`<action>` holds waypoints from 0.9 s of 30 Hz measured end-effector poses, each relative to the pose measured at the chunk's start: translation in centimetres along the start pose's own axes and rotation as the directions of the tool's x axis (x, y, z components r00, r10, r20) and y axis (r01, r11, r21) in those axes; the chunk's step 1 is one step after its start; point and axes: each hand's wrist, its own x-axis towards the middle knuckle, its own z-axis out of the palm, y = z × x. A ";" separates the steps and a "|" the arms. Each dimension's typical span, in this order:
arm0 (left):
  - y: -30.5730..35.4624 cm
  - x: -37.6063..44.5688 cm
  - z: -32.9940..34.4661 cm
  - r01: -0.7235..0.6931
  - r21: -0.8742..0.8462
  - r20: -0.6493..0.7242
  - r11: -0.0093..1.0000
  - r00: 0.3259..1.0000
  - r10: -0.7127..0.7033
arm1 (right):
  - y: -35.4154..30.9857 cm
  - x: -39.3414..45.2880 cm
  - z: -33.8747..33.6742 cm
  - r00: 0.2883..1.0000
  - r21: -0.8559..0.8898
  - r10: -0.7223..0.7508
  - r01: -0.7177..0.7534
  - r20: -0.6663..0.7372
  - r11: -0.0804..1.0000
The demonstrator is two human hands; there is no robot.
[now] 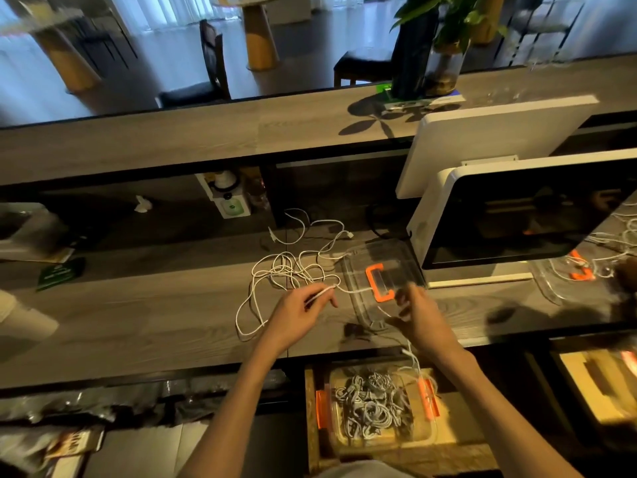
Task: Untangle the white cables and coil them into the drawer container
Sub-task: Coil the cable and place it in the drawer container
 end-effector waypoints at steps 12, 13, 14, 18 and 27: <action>-0.4 -1.8 1.8 0.172 -0.510 -0.202 0.843 0.928 -0.312 | -2.6 -2.1 0.9 0.955 0.506 -0.256 0.149 0.148 0.850; -0.4 -2.1 2.0 0.162 -0.616 -0.182 0.771 0.923 -0.340 | -2.6 -2.4 0.8 0.957 0.570 -0.248 0.120 0.151 0.813; -0.3 -2.2 2.2 0.143 -0.698 -0.181 0.702 0.913 -0.366 | -2.7 -2.8 0.6 0.959 0.627 -0.244 0.101 0.146 0.772; 0.0 -2.1 3.4 0.055 -0.903 -0.171 0.426 0.864 -0.474 | -2.6 -3.7 0.6 0.963 0.749 -0.225 0.039 0.150 0.662; 0.6 -1.2 4.6 -0.017 -0.986 -0.111 0.163 0.800 -0.589 | -3.3 -5.7 1.4 0.962 0.694 -0.171 -0.025 0.212 0.719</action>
